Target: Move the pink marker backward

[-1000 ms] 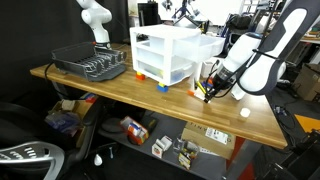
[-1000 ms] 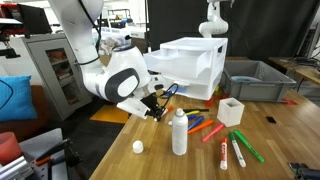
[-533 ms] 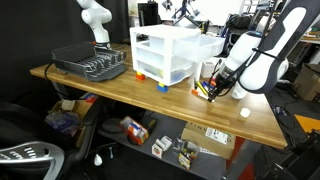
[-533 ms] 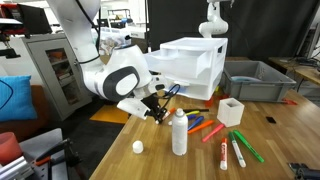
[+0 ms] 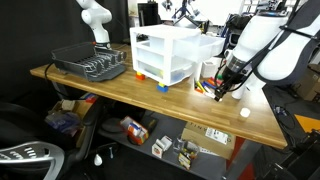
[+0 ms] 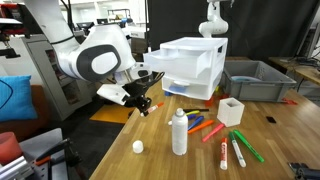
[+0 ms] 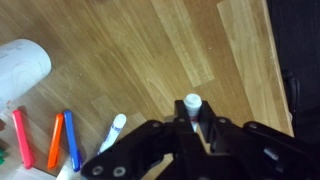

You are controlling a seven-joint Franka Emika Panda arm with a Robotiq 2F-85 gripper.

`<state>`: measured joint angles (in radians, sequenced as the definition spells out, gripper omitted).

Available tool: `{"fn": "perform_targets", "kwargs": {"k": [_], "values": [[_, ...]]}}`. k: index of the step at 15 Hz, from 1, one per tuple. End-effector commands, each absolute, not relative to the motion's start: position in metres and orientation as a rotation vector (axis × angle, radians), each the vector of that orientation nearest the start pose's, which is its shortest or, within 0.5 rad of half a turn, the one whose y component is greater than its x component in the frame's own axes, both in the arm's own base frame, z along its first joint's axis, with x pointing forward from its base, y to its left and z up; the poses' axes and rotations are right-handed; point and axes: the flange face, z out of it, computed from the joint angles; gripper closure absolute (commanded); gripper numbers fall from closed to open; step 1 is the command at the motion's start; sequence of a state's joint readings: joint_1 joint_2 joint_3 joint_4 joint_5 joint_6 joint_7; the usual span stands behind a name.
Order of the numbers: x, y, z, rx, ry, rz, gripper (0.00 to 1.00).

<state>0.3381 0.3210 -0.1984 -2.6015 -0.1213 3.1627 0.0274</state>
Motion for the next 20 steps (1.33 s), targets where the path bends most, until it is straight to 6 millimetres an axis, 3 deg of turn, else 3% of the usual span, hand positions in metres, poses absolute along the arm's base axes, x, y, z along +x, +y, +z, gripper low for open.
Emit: {"fn": "perform_targets", "kwargs": {"k": [1,6,13,20], "values": [[0.430,0.059,0.188,-3.193,-0.267,-0.356,0.96],[0.418,0.021,0.177,-3.358,-0.222,-0.246,0.96],[0.374,-0.021,0.170,-3.453,-0.264,-0.115,0.96],[0.378,-0.044,0.168,-3.391,-0.240,-0.202,0.96]]}}
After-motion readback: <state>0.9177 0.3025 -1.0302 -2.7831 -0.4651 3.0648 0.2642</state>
